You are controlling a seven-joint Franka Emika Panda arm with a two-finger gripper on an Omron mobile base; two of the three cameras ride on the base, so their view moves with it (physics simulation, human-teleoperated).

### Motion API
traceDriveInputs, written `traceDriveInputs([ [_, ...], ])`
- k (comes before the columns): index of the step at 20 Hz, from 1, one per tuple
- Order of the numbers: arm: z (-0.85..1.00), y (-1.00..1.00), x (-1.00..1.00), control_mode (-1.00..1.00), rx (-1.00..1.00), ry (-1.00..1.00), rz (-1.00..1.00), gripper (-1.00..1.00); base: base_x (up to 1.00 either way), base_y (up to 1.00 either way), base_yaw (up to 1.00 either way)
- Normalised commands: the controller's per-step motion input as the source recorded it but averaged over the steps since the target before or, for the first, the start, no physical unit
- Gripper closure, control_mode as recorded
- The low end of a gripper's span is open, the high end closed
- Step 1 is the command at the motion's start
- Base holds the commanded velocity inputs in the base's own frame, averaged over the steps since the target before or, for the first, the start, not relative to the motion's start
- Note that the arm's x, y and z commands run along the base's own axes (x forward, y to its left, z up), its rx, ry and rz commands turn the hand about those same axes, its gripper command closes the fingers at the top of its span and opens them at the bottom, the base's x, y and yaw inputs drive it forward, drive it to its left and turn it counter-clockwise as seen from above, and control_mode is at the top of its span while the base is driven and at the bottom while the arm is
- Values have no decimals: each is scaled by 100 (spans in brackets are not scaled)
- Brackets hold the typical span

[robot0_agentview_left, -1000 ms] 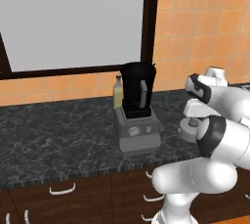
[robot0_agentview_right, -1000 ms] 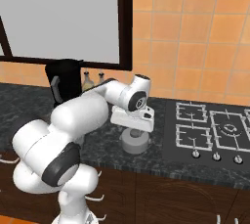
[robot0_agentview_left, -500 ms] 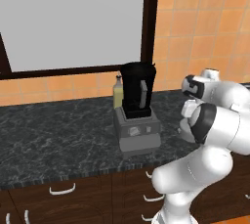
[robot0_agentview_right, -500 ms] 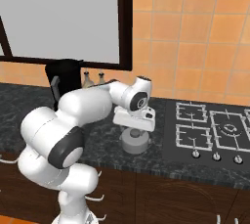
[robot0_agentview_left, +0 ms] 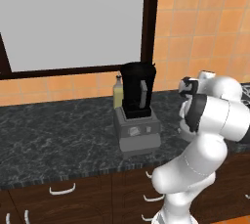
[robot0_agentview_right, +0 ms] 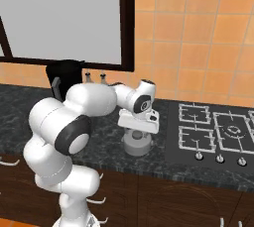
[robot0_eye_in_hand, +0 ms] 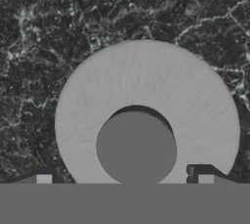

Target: Close the lid blender by securely placing the lid on top.

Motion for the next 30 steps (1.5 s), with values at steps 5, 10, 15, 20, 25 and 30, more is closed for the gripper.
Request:
traceDriveInputs([
  [5,-21,-5,18,-100,0,1,0,-100,0,0,0],
  [10,-21,0,5,-100,0,1,0,-100,0,0,0],
  [15,-47,16,-40,-100,-6,0,0,100,0,0,0],
  [20,-58,19,-51,-100,-1,0,1,100,0,0,0],
  [25,-28,25,-71,-100,0,-6,3,100,0,0,0],
  [30,7,35,-59,-100,0,-4,0,100,0,0,0],
])
